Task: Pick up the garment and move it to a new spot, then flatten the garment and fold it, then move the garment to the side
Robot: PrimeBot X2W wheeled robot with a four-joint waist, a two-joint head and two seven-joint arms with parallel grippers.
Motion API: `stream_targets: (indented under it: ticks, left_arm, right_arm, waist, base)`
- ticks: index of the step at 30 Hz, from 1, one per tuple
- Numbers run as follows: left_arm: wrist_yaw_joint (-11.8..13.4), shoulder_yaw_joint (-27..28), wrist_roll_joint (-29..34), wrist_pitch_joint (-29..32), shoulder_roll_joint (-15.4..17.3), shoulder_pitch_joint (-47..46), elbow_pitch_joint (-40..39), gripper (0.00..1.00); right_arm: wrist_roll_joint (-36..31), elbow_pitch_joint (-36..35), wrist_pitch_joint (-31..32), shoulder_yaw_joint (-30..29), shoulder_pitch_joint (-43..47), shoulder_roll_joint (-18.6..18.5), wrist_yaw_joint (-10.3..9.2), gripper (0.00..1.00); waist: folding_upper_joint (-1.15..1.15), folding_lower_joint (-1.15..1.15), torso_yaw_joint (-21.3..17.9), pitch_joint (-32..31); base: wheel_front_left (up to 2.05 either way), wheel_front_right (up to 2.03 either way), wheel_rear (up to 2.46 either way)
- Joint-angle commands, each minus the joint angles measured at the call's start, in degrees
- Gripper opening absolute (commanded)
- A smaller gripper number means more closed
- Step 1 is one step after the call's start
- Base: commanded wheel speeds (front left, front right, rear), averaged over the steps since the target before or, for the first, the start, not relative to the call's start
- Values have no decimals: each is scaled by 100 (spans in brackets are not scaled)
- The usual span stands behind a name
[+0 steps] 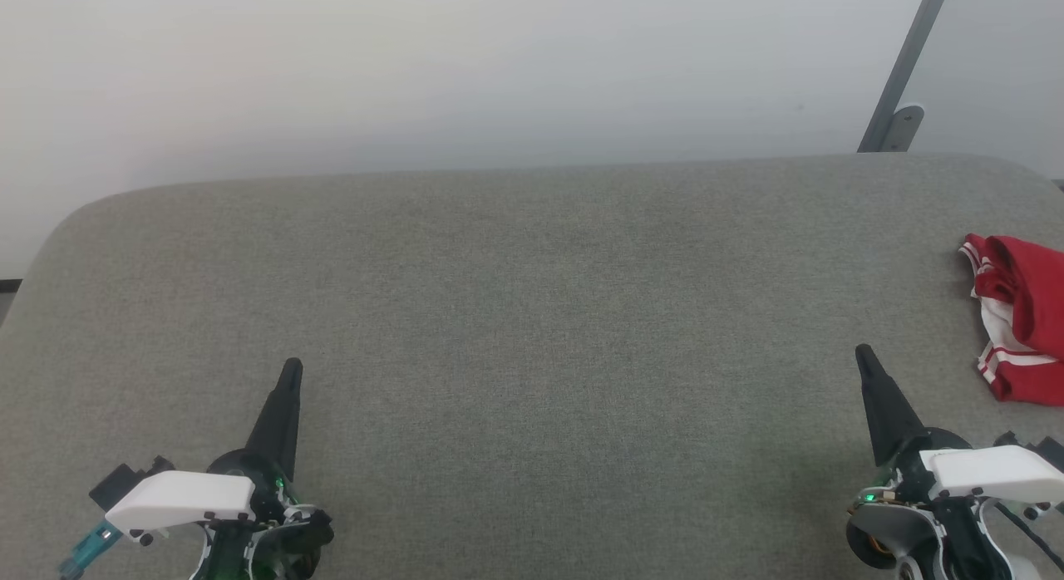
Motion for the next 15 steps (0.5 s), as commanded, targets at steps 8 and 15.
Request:
stream_targets:
  ticks: [8, 15]
  left_arm:
    - [-16, -1, -18, -9, -14, -57, -2, 0]
    - [-16, -1, -19, -10, -14, -57, -2, 0]
  right_arm:
    - [24, -21, 13, 3, -28, 23, 0, 0]
    - [24, -21, 12, 1, -28, 23, 0, 0]
  waist:
    - [0, 0, 0, 0]
    - [0, 0, 0, 0]
  base:
    - [0, 0, 0]
    - [0, 0, 0]
